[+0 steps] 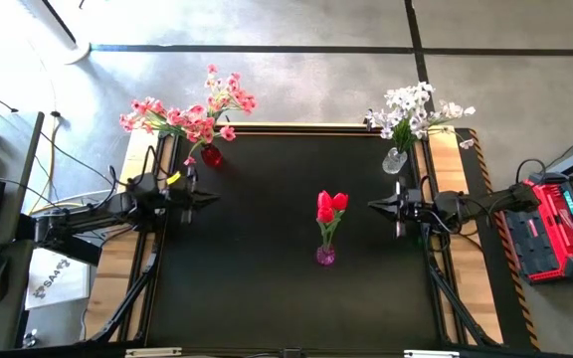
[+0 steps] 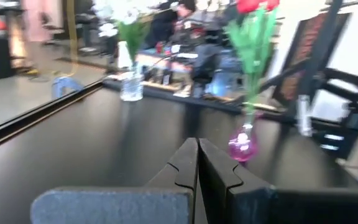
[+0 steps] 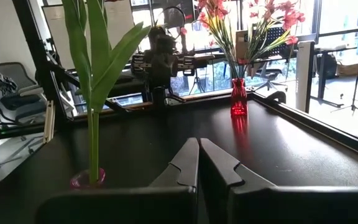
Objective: Sort flowers into vase by color
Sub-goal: Return to Home Position
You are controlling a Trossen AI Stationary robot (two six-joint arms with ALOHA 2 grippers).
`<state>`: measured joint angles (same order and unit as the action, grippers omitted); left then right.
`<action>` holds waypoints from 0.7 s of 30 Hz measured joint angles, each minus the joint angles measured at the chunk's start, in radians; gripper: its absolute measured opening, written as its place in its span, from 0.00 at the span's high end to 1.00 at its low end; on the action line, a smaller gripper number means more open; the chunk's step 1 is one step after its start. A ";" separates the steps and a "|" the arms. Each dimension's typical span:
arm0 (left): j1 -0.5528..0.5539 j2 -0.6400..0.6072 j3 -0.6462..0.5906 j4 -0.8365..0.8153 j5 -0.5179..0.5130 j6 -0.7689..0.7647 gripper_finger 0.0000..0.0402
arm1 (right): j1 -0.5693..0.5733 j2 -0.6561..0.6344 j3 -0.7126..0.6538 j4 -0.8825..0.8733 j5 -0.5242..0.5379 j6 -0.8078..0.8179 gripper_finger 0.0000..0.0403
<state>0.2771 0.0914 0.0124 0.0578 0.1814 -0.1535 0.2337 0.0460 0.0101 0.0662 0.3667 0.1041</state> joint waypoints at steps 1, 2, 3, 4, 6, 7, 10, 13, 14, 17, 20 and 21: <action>-0.003 0.000 0.000 0.008 0.022 0.000 1.00 | 0.000 0.000 0.000 0.000 0.000 0.000 1.00; -0.008 0.000 0.000 0.016 0.036 0.000 1.00 | 0.000 0.000 0.000 0.000 0.000 0.000 1.00; -0.013 0.000 0.000 0.026 0.047 0.000 1.00 | 0.000 0.000 0.000 0.000 0.000 0.000 1.00; -0.020 0.000 0.000 0.037 0.051 0.000 1.00 | 0.000 0.000 0.000 0.000 0.000 0.000 1.00; -0.034 0.000 0.000 0.064 0.051 0.003 1.00 | 0.000 0.000 0.000 0.000 0.000 0.000 1.00; -0.040 0.000 0.000 0.077 0.050 0.011 1.00 | 0.000 0.000 0.000 0.000 0.000 0.000 1.00; -0.055 0.000 0.000 0.087 0.022 0.033 1.00 | 0.000 0.000 0.000 0.001 0.000 0.000 1.00; -0.070 -0.001 0.000 0.102 -0.020 0.050 1.00 | 0.000 0.000 0.000 0.001 0.000 0.000 1.00; -0.076 -0.001 0.000 0.106 -0.034 0.051 1.00 | 0.000 0.000 0.000 0.001 0.000 0.000 1.00; -0.090 0.000 0.000 0.095 -0.062 0.073 1.00 | 0.000 0.000 0.000 0.001 0.000 0.000 1.00; -0.100 0.006 0.000 0.076 -0.064 0.110 1.00 | 0.000 0.000 -0.001 0.001 -0.001 0.000 1.00; -0.102 0.008 0.000 0.073 -0.064 0.107 1.00 | 0.000 0.000 -0.001 0.001 0.000 0.000 1.00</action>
<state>0.1750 0.0990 0.0124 0.1310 0.1169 -0.0463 0.2337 0.0463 0.0093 0.0669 0.3662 0.1040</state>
